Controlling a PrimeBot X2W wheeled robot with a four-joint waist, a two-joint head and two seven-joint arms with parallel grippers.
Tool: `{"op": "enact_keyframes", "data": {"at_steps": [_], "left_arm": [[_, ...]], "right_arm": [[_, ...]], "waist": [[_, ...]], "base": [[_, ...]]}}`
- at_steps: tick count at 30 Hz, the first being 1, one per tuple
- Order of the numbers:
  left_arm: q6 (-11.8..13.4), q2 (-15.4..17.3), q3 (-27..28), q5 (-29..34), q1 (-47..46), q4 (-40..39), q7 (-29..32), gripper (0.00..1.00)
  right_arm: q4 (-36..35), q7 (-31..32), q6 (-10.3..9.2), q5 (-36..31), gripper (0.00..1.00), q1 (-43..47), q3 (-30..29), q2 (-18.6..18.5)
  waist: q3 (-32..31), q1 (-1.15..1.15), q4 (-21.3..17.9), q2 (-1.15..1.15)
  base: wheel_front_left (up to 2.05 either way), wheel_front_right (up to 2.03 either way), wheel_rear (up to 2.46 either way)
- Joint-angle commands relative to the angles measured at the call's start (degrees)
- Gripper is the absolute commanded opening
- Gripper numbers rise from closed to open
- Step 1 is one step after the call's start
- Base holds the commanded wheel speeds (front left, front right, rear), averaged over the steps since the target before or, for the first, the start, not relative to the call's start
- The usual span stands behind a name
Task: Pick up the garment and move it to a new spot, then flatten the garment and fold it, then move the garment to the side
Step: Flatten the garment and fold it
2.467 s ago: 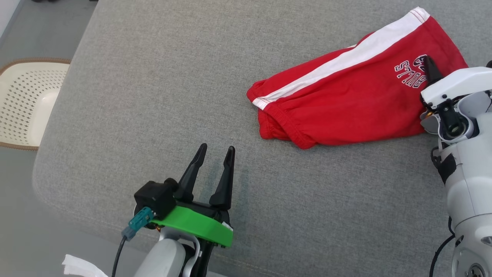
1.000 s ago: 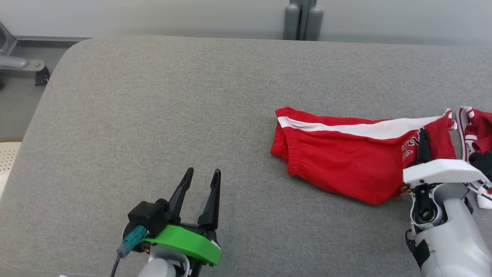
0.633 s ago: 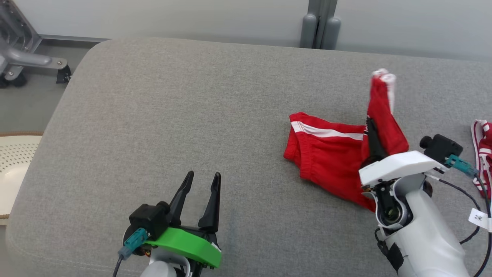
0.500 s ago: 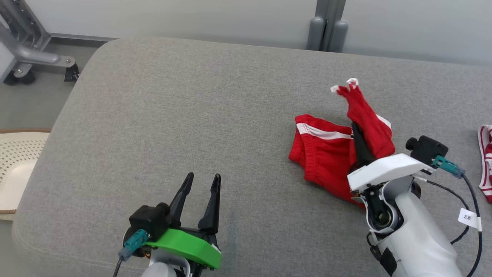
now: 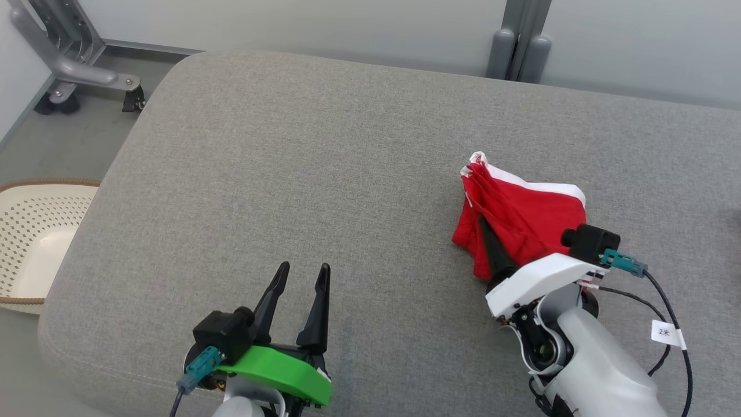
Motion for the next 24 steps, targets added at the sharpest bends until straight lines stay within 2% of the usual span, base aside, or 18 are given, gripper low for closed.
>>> {"op": "enact_keyframes", "data": {"at_steps": [1,14,20,24], "left_arm": [[0.3,0.1,0.1,-0.6,0.5,0.1,0.0,1.0],[0.5,0.1,0.7,-0.3,0.9,0.2,0.0,1.0],[0.5,0.1,1.3,0.2,1.0,0.3,0.0,1.0],[0.4,0.1,1.9,0.5,0.9,0.0,0.0,1.0]], "right_arm": [[0.4,0.0,0.01,0.6,1.0,-0.6,1.3,-0.2],[2.9,3.9,0.01,6.0,1.0,-0.3,14.7,-0.2],[1.2,5.6,0.01,8.0,1.0,0.2,18.4,-0.2],[-1.1,4.5,0.01,6.4,1.0,-0.3,18.2,-0.8]], "waist": [[0.0,0.0,0.0,0.0],[-0.6,0.0,-1.8,0.0],[-1.3,0.0,-4.5,0.0],[-1.6,0.0,-6.8,0.0]], "base": [[0.0,0.0,0.0],[0.0,0.0,0.0],[0.0,0.0,0.0],[0.0,0.0,0.0]]}}
